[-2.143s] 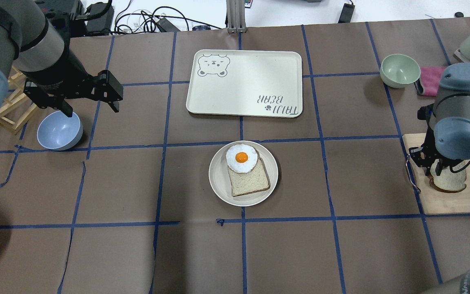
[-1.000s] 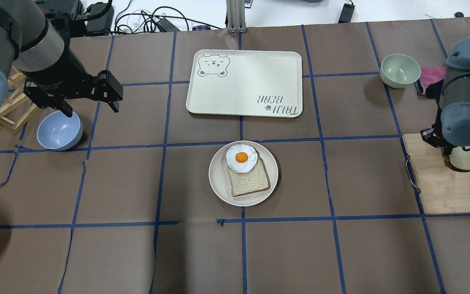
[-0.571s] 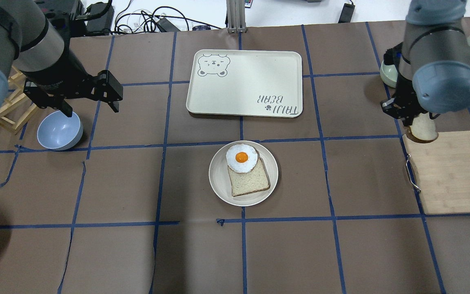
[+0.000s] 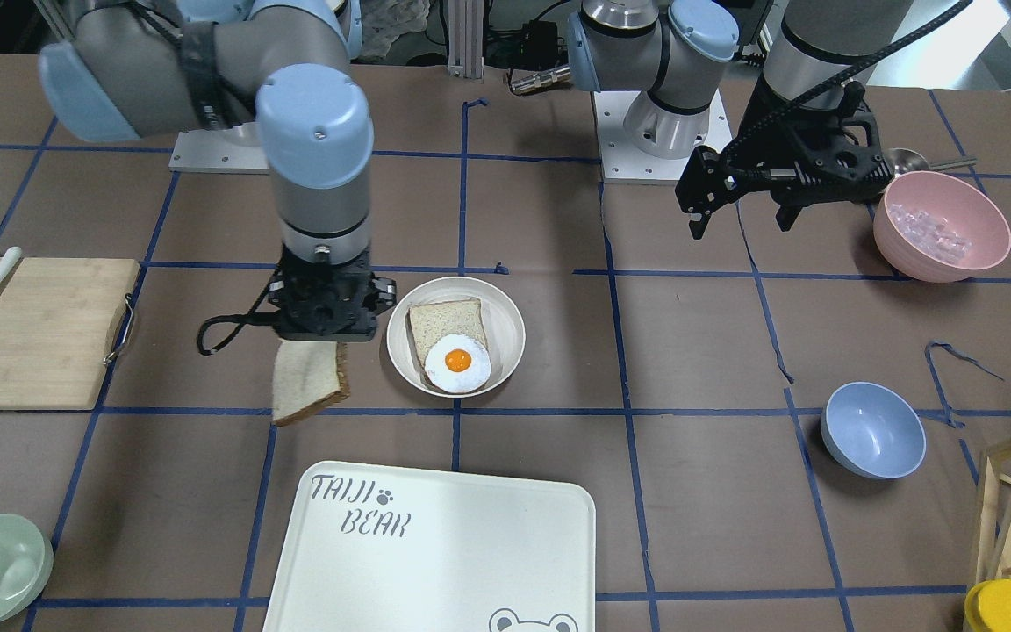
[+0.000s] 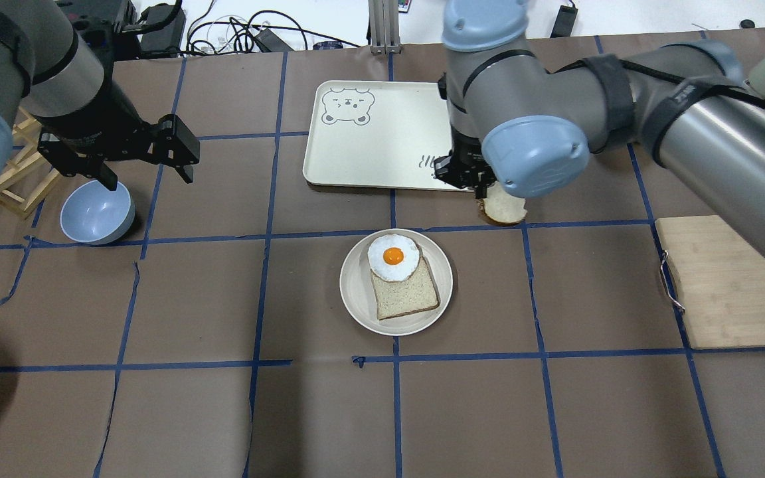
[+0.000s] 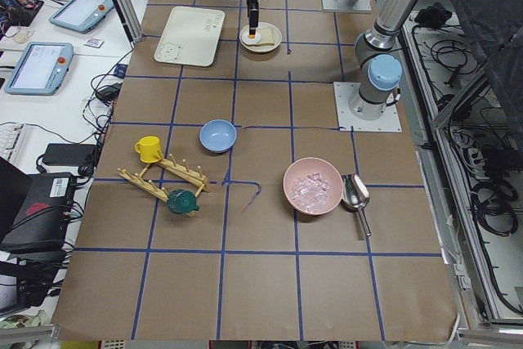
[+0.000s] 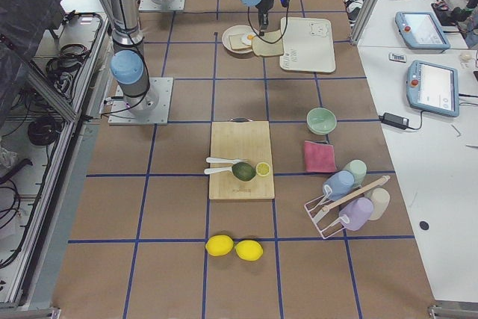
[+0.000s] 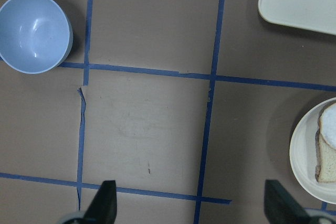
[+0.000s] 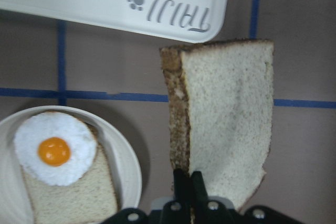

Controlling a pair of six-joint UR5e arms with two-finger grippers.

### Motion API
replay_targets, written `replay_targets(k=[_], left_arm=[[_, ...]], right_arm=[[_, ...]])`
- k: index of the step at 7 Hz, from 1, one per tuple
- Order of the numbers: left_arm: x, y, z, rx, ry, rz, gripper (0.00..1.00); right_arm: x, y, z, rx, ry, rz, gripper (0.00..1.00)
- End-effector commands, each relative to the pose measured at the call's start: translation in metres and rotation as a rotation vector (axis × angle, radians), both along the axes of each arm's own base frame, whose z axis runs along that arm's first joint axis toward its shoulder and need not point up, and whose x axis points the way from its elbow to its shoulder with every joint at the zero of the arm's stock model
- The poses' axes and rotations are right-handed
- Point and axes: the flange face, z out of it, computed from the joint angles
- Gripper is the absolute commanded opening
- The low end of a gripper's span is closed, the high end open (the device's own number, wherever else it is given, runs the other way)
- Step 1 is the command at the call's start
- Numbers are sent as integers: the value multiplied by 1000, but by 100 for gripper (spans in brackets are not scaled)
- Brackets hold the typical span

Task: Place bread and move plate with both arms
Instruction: 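Lift the bread slice with the right gripper and carry it to the plate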

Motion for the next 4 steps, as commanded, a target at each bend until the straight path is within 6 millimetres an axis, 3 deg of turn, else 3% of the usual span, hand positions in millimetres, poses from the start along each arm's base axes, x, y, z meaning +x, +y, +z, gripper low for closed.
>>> replay_targets(k=[1,2,4], left_arm=[[0,0,-2,4,0,2,100],[0,0,-1,3,-1,0,100],[-1,0,-2,4,0,-2,100]], right_arm=[[64,17,-40,25,11,-17,0],[91,28,-52,2,5,-24,0],[122,49,-70,15,11,-74,0]])
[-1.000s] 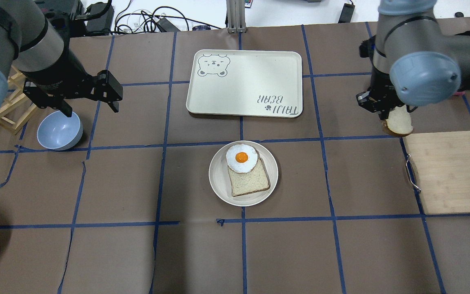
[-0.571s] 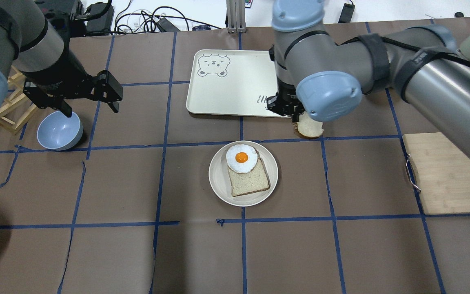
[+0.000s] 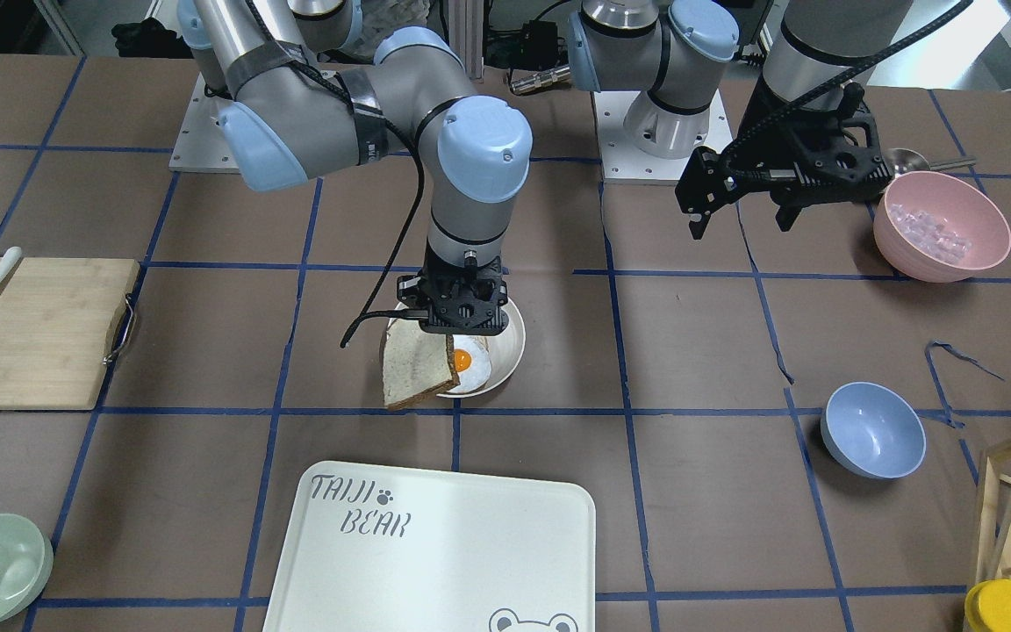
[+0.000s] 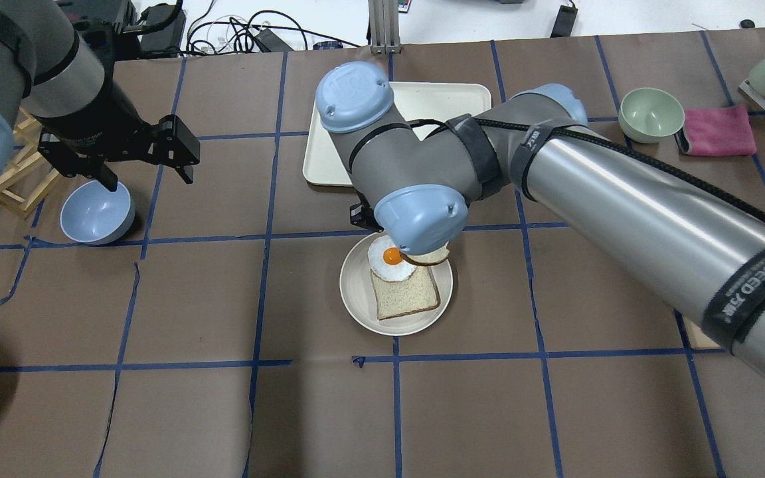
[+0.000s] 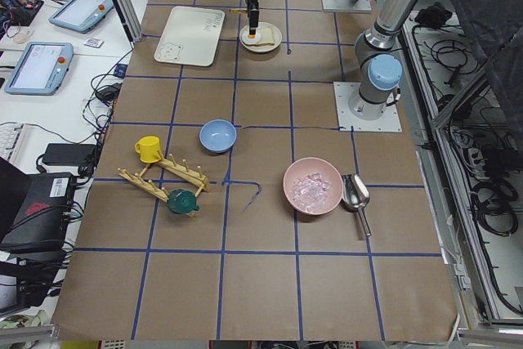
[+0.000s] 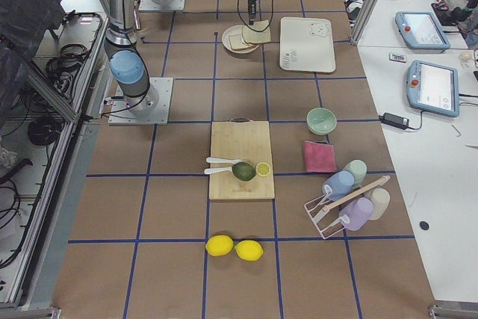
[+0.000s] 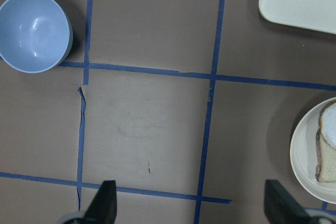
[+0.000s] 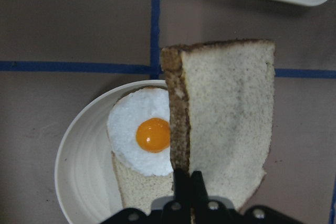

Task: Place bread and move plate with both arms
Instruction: 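Lower the bread onto the egg-topped slice and open the right gripper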

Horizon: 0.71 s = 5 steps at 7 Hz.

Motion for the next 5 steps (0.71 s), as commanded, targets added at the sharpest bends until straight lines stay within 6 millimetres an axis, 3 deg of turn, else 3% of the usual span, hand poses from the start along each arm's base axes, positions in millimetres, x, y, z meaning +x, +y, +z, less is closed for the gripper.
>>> replay_targets(k=[1,3,5], left_arm=[[-1,0,0,0,1,0,100],[-1,0,-1,2,1,0,100],[-1,0,0,0,1,0,100]], right_arm=[[33,25,-16,7,13,-12,0],[30,28,-31,33,31,-13,0],[31,43,-40,49,42,-27,0]])
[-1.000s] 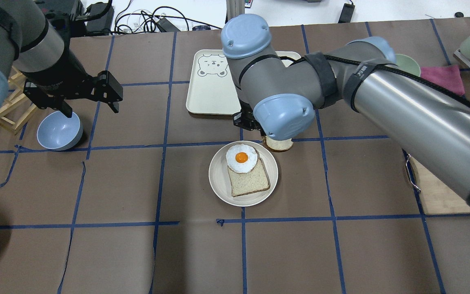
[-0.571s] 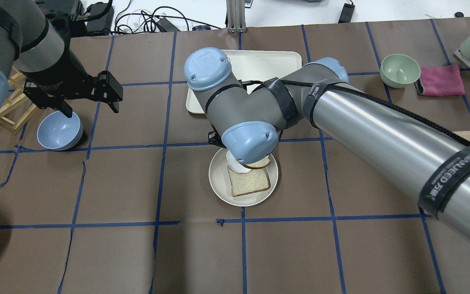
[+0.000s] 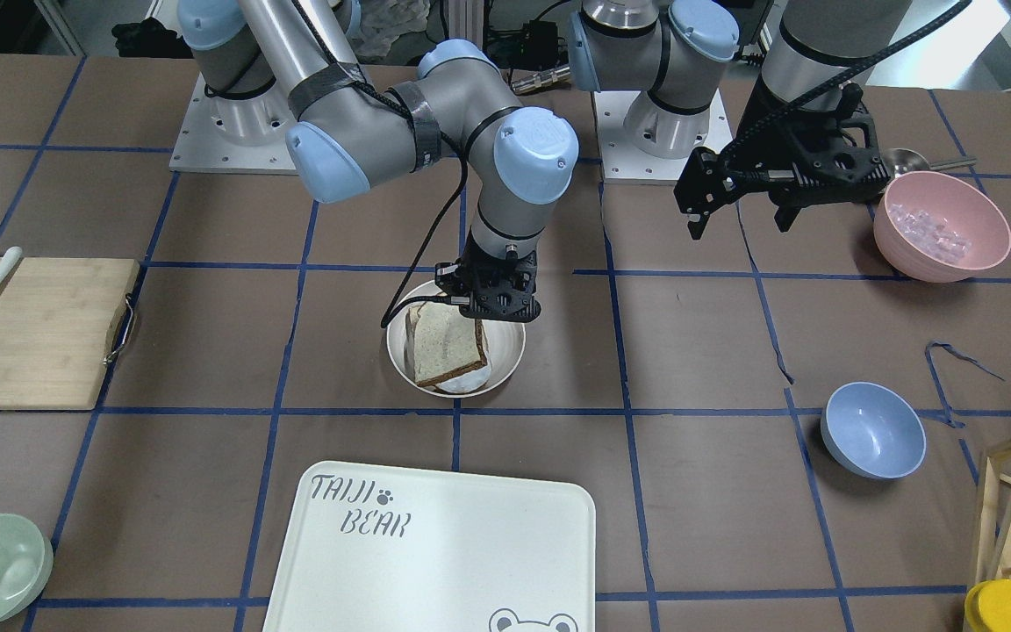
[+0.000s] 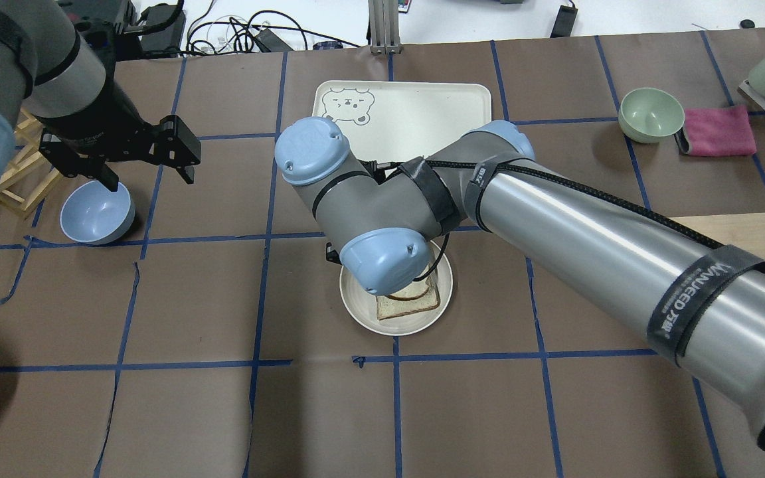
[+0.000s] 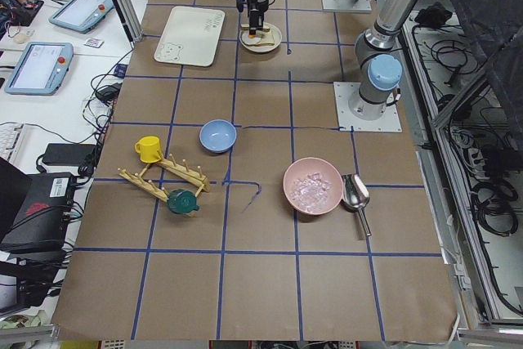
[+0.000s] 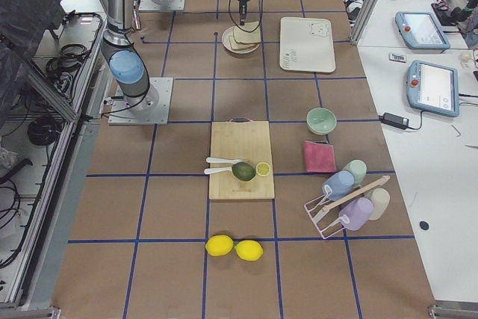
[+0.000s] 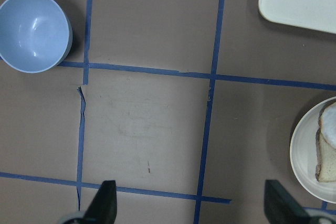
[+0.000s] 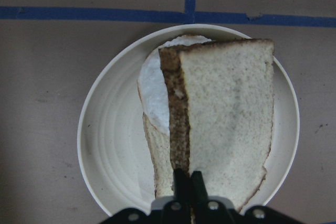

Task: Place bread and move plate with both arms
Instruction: 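Lower the bread onto the egg-topped slice and open the right gripper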

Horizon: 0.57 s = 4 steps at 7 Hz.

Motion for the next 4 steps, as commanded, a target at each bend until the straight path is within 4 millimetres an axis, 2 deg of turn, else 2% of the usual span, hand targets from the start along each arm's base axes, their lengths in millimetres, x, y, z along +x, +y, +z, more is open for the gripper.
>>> replay_targets(k=[1,2,3,4], left_arm=[[0,0,0,0,-1,-1,100],[0,0,-1,3,-1,0,100],[0,-1,0,1,-1,0,100],[0,-3,-3,6,0,-1,100]], right_arm=[[7,-1,4,-62,-47,-5,91],[12,-7,17,-141,-105,-8,100],[-4,-12,34,-142,-101,3,100],[-39,-30,68,-122,-93,69,100]])
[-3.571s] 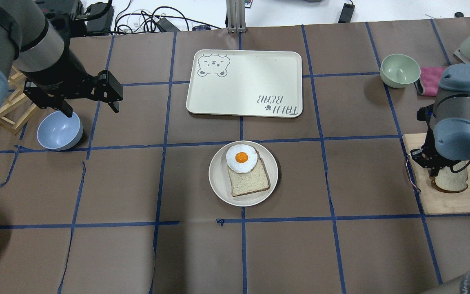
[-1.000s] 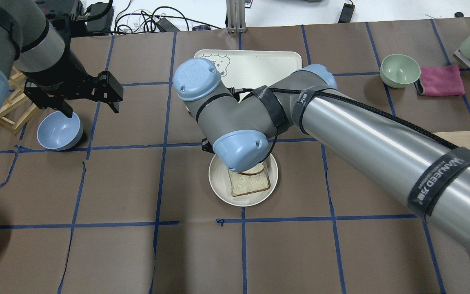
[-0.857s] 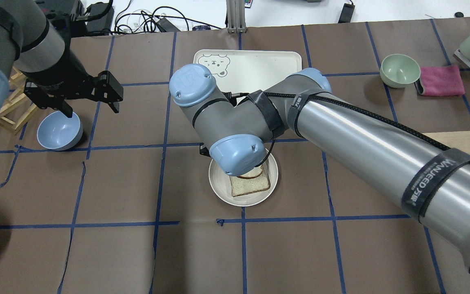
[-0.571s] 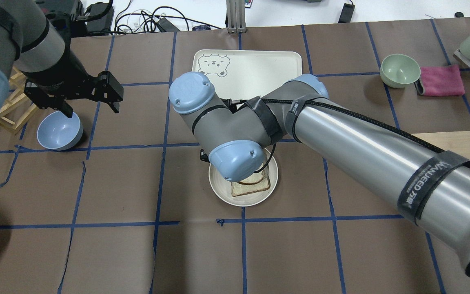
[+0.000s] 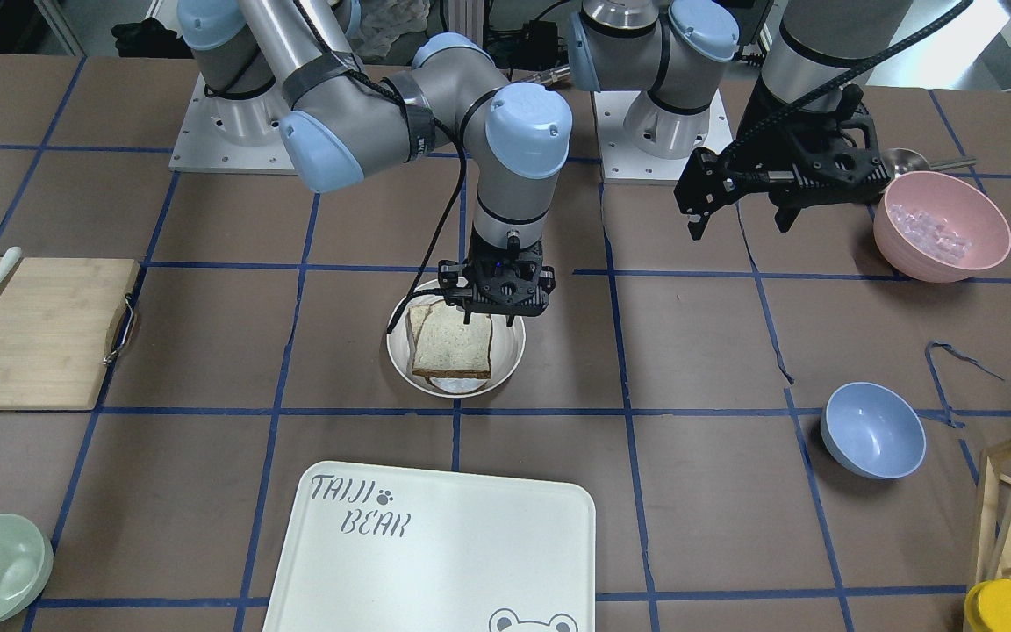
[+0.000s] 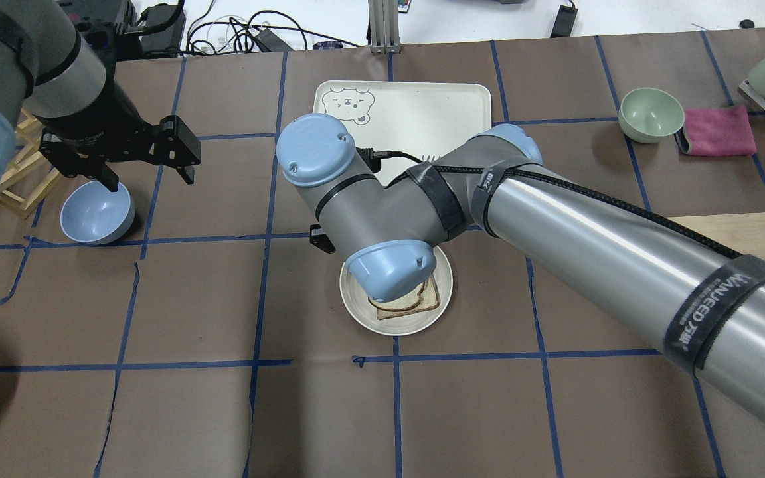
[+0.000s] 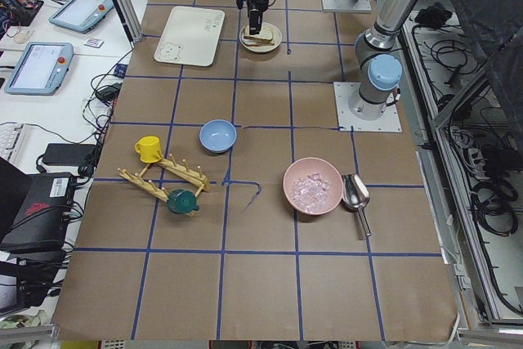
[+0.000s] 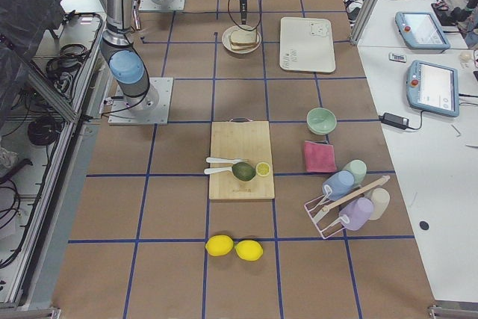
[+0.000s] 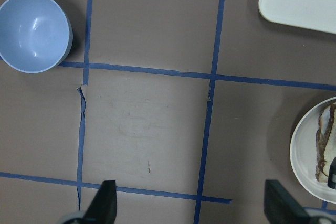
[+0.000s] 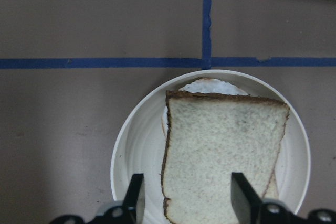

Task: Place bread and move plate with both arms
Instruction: 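Lower the bread onto the egg-topped slice and open the right gripper, then raise the right gripper away while the left arm reaches toward the plate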

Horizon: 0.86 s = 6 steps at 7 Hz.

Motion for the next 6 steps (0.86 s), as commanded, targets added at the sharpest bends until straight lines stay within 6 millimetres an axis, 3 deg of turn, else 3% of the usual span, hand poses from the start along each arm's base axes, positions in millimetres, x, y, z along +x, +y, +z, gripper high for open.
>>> replay_targets(k=[1,2,3,4,5,6], left_arm=[[1,-10,-20,42,7,5,100],[3,-16,-30,52,3,5,100],[3,-17,-31,52,1,4,100],[5,-15,-26,43,-1,11,100],[6,-17,-32,55,0,10,100],[6,-19,-46,84,5,11,100]], right_arm=[[-101,-45,65,92,-45,48,100],[-171,-75,108,118,-105,78,100],[-221,-96,150,151,-107,102,100],[-243,-103,196,147,-108,105,100],[-245,-98,218,162,-112,102,100],[-252,-100,215,166,-114,81,100]])
